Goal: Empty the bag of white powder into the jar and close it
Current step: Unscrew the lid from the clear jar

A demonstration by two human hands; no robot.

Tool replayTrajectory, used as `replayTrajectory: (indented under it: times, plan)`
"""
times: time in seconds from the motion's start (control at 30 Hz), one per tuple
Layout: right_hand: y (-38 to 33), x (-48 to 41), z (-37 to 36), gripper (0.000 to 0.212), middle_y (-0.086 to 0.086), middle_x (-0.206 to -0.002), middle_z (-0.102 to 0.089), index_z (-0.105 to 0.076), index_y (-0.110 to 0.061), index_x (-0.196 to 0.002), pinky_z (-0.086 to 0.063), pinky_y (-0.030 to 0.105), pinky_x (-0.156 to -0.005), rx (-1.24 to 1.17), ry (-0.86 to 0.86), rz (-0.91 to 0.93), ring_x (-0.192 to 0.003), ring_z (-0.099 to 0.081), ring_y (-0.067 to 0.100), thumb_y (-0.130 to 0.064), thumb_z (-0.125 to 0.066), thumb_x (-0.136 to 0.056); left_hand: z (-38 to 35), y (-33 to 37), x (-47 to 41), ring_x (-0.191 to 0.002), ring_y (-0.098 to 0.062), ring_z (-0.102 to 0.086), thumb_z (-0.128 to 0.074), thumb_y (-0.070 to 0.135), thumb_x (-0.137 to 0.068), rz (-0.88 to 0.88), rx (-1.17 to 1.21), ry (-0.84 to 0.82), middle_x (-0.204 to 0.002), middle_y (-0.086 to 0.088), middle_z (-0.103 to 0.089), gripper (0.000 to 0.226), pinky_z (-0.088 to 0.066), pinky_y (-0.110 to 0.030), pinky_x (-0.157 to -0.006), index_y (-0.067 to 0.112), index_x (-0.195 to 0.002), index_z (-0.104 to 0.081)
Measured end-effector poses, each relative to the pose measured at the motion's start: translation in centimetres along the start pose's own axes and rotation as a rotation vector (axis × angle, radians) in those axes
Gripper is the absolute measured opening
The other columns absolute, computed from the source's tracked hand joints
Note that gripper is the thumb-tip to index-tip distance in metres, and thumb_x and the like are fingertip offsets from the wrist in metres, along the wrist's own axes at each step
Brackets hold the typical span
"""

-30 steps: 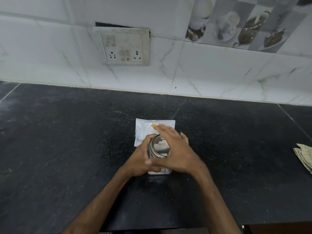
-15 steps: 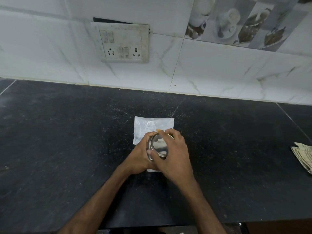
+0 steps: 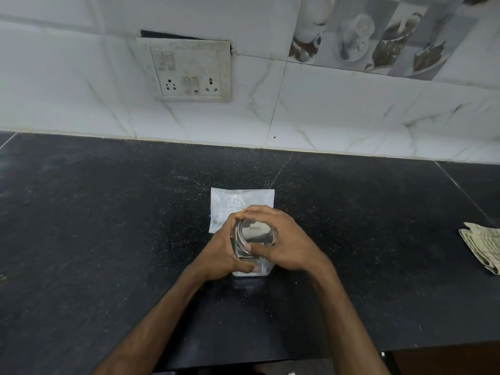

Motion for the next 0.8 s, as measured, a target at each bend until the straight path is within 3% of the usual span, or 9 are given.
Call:
replayTrajectory:
  times: [0.07,0.13,0.23,0.3,0.37,0.47,0.53,0.67,0.8]
  plan:
    - [-0.5,0.1,0.1,0.079,-0.015,-0.153,-0.043,-0.043,-0.040,-0.147,-0.019,0.048,-0.123,0.177,0.027,-0.037,-0.142,-0.034,0.004,-0.059,-0.071,-0.075,0.1,-0.1,-0.1,-0.119,0.000,-0.056,-0.084,-0.009,-0.057,-0.003,-0.006,0.002,-0.129,0.007,-0.056,0.095,-0.048,-0.015,-0.092,0.025,-0.133,-0.039]
    - [-1.3,0.8,-1.0,0.086,-0.010,-0.150,-0.043,-0.038,-0.039,-0.150,-0.023,0.045,-0.121,0.283,0.189,-0.142,-0.140,-0.034,0.009,-0.075,-0.051,-0.073,0.1,-0.2,0.0,-0.119,-0.004,-0.059,-0.085,-0.009,-0.057,-0.018,-0.015,0.005,-0.128,0.006,-0.058,0.095,-0.049,-0.017,-0.092,0.020,-0.134,-0.039]
    - [-1.8,1.2,-2.5,0.060,-0.008,-0.147,-0.046,-0.054,-0.037,-0.139,-0.023,0.053,-0.119,0.205,0.234,-0.074,-0.141,-0.034,0.012,-0.054,-0.051,-0.081,0.0,-0.1,-0.1,-0.121,-0.005,-0.058,-0.088,-0.005,-0.058,-0.041,-0.029,0.015,-0.130,0.009,-0.057,0.093,-0.048,-0.016,-0.094,0.019,-0.135,-0.040]
    - [-1.6,0.7,-1.5,0.057,-0.016,-0.158,-0.037,-0.052,-0.044,-0.138,0.003,0.057,-0.123,0.188,0.008,-0.043,-0.152,-0.017,0.010,-0.035,-0.063,-0.083,0.0,-0.2,-0.2,-0.122,-0.009,-0.057,-0.088,-0.004,-0.057,-0.051,-0.034,0.015,-0.131,0.005,-0.056,0.092,-0.048,-0.023,-0.098,0.019,-0.133,-0.042]
    - [-1.6,0.6,-0.8,0.073,-0.016,-0.166,-0.020,-0.040,-0.047,-0.146,0.017,0.054,-0.121,0.207,-0.151,-0.048,-0.155,0.000,0.009,-0.034,-0.073,-0.083,0.0,-0.2,-0.3,-0.124,-0.010,-0.056,-0.089,-0.004,-0.058,-0.046,-0.041,0.000,-0.133,0.002,-0.055,0.093,-0.047,-0.022,-0.100,0.019,-0.134,-0.041]
    - [-2.8,1.1,-1.5,0.066,-0.007,-0.163,-0.030,-0.041,-0.041,-0.147,-0.001,0.052,-0.125,0.321,0.115,-0.121,-0.153,-0.019,0.015,-0.059,-0.060,-0.087,-0.1,0.2,-0.2,-0.122,0.000,-0.056,-0.087,-0.005,-0.063,-0.038,-0.015,-0.013,-0.134,0.008,-0.055,0.093,-0.048,-0.013,-0.095,0.019,-0.137,-0.037]
    - [-3.3,1.5,-2.8,0.042,-0.007,-0.154,-0.045,-0.056,-0.036,-0.136,-0.010,0.052,-0.124,0.376,0.209,-0.039,-0.150,-0.027,0.014,-0.043,-0.053,-0.094,-0.1,0.3,-0.1,-0.114,0.011,-0.057,-0.083,-0.008,-0.066,-0.039,-0.014,-0.014,-0.127,0.015,-0.054,0.087,-0.046,-0.007,-0.087,0.013,-0.136,-0.038]
    - [-2.0,1.1,-1.0,0.048,-0.022,-0.148,-0.052,-0.064,-0.040,-0.128,0.008,0.042,-0.125,0.085,-0.130,0.025,-0.150,-0.016,-0.007,-0.015,-0.067,-0.087,0.0,-0.3,-0.1,-0.118,-0.003,-0.059,-0.085,-0.013,-0.058,-0.025,0.004,-0.020,-0.128,0.008,-0.053,0.094,-0.050,-0.014,-0.088,0.013,-0.136,-0.039]
    - [-1.6,1.1,0.7,0.062,-0.017,-0.150,-0.050,-0.054,-0.037,-0.139,-0.023,0.042,-0.122,0.266,0.121,-0.061,-0.141,-0.039,0.002,-0.060,-0.065,-0.082,-0.4,0.1,-0.2,-0.121,0.003,-0.054,-0.085,-0.009,-0.058,-0.030,0.006,-0.029,-0.130,0.012,-0.053,0.095,-0.047,-0.012,-0.090,0.020,-0.136,-0.039]
Point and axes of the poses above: each hand's wrist, its own x-axis away from the middle knuckle, its own z-axis out of the back of the hand, y = z × x, the point moved 5 cm from there along -x, towards the middle knuckle
